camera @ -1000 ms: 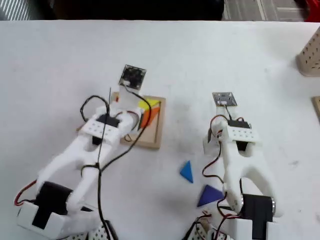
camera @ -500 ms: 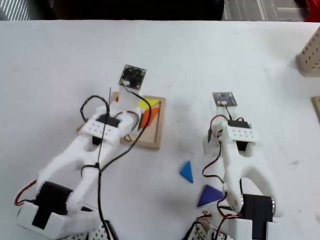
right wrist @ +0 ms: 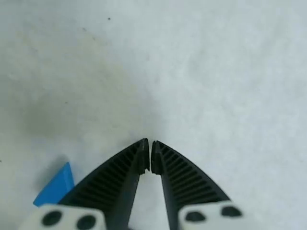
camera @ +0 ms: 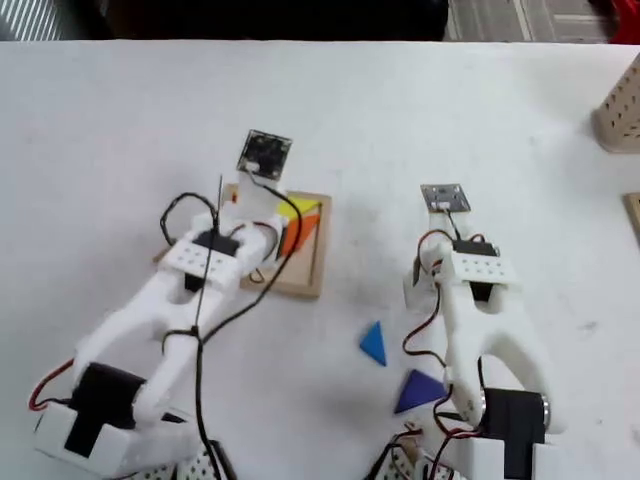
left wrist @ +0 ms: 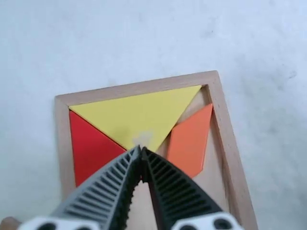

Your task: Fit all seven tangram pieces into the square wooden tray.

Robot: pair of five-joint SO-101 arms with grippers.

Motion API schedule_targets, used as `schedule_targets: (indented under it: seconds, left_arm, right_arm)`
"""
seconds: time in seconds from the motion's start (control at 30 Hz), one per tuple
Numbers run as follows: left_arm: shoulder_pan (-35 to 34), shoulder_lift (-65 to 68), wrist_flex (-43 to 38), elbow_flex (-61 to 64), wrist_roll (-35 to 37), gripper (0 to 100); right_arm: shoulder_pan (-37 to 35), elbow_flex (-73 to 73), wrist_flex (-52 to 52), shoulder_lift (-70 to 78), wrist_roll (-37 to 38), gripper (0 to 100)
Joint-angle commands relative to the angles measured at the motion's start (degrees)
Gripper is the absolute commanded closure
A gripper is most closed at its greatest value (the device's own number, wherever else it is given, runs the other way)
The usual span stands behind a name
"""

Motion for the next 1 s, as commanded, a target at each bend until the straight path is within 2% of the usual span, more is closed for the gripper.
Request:
schedule_targets:
  seconds: [0.0, 0.1, 0.2, 0.37, 0.53, 0.6, 0.73, 0.83, 0.97]
  left_arm:
    - [-0.7, 3.9, 2.3, -5.0, -0.4, 98]
    - [-2.3, 8.8, 9.5, -12.2, -1.3, 98]
    - [-2.2, 10.8, 12.7, -15.1, -6.3, 98]
    - [1.9, 5.8, 11.6, -10.8, -8.1, 98]
    - [11.2, -0.6, 3.2, -1.4, -7.6, 98]
    - [13.4, 0.5, 2.5, -1.4, -6.9, 98]
    - [12.0, 7.4, 5.7, -7.5, -2.9, 98]
    - [11.7, 12.4, 8.7, -13.1, -2.7, 98]
    - [11.6, 13.9, 8.8, -14.9, -2.4, 98]
  right_arm:
    - [-0.6, -0.3, -0.4, -2.3, 0.8, 97.4]
    - [-0.5, -0.3, -0.4, -2.4, 0.8, 97.4]
    - [-0.4, -0.3, -0.4, -2.5, 0.8, 97.4]
    - [-0.4, -0.3, -0.4, -2.7, 0.8, 97.4]
    - [-0.5, -0.3, -0.4, -2.7, 0.8, 97.4]
    - [-0.5, -0.3, -0.4, -2.7, 0.8, 97.4]
    - [-0.4, -0.3, -0.4, -2.7, 0.8, 97.4]
    - [-0.5, -0.3, -0.4, -2.7, 0.8, 97.4]
    - [-0.4, -0.3, -0.4, -2.7, 0.8, 97.4]
